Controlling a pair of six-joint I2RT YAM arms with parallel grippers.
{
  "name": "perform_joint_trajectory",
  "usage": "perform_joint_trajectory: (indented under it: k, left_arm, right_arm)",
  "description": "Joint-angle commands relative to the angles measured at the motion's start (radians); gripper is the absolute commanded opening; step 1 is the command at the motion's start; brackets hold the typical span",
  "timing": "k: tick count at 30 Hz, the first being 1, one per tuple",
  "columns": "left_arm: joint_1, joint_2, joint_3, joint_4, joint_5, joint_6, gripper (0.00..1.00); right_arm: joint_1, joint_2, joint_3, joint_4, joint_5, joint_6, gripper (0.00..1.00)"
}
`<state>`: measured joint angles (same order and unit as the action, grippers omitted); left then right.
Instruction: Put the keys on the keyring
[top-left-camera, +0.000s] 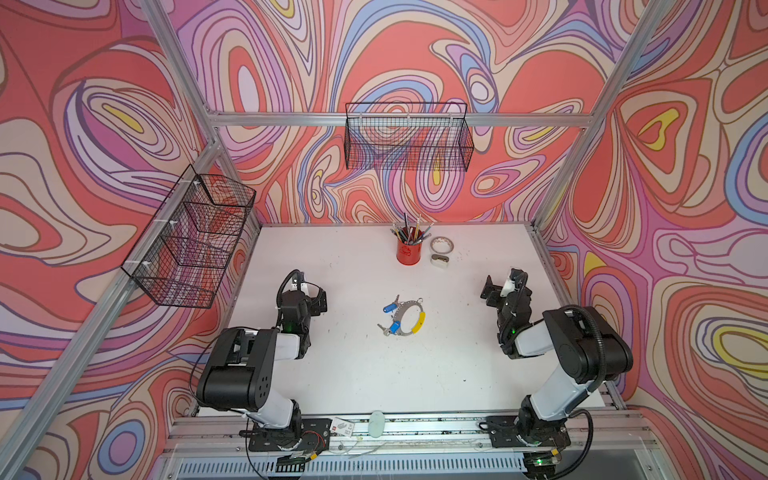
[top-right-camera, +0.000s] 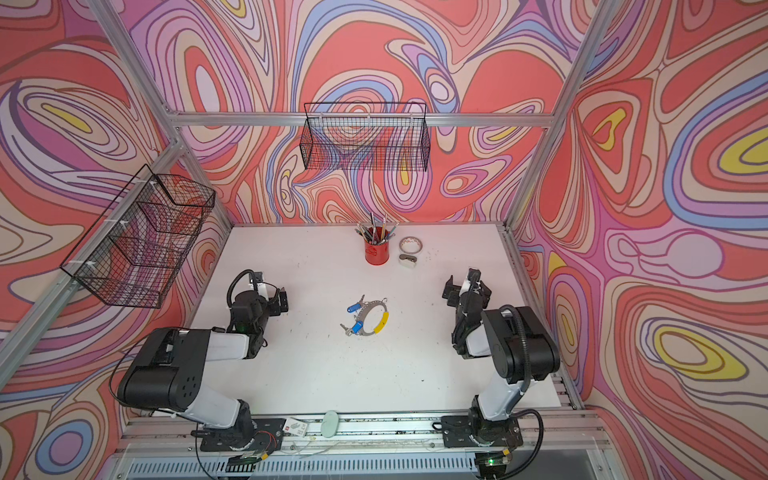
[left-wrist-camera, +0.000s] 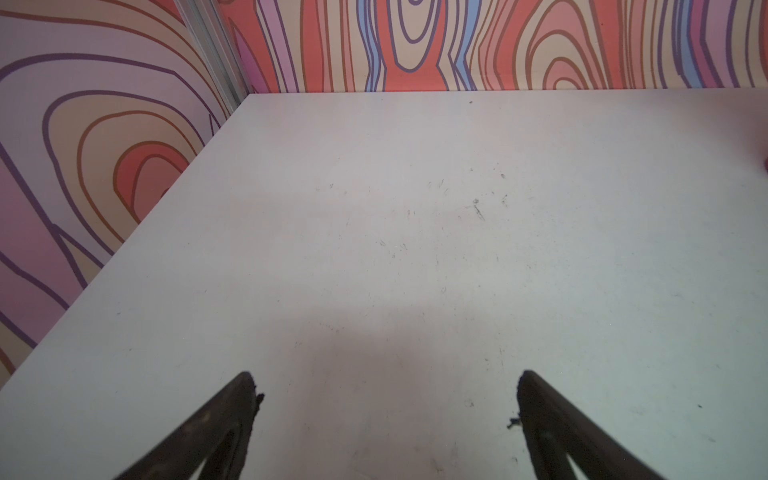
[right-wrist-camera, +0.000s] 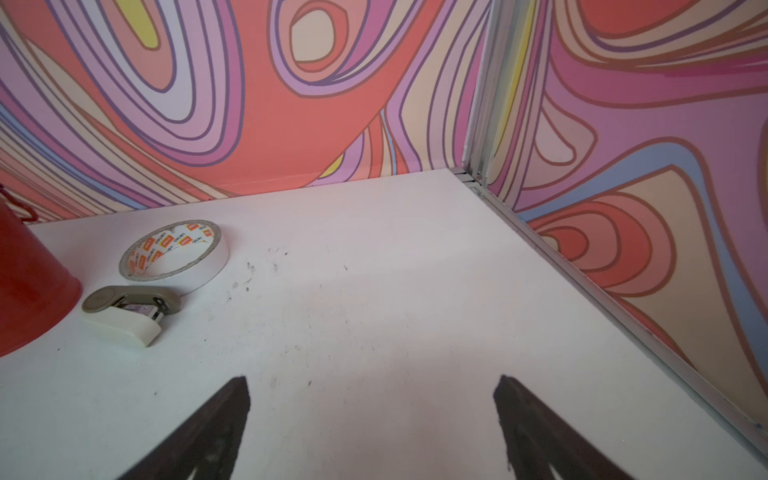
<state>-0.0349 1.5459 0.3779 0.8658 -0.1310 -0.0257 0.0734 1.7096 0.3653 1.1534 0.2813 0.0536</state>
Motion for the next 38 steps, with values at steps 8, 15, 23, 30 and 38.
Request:
perform_joint_trajectory:
  k: [8,15,23,30,38]
  left_arm:
    - [-0.002,-0.002,-0.004,0.033,-0.001,0.013,1.00]
    - [-0.002,-0.004,-0.004,0.033,-0.001,0.013,1.00]
    - [-0.002,-0.003,-0.004,0.033,-0.001,0.013,1.00]
    - [-0.002,-0.001,-0.004,0.033,0.000,0.013,1.00]
    - [-0.002,-0.003,-0.004,0.033,-0.001,0.013,1.00]
  right_arm:
    - [-0.002,0.002,0.018,-0.011,-0.058,-0.032,0.98]
    - [-0.001,0.002,0.019,-0.011,-0.059,-0.031,0.98]
    - [-0.001,0.002,0.019,-0.011,-0.057,-0.031,0.98]
    - [-0.002,0.002,0.018,-0.011,-0.058,-0.029,0.98]
    - [-0.003,0.009,0.036,-0.039,-0.070,-0.030,0.98]
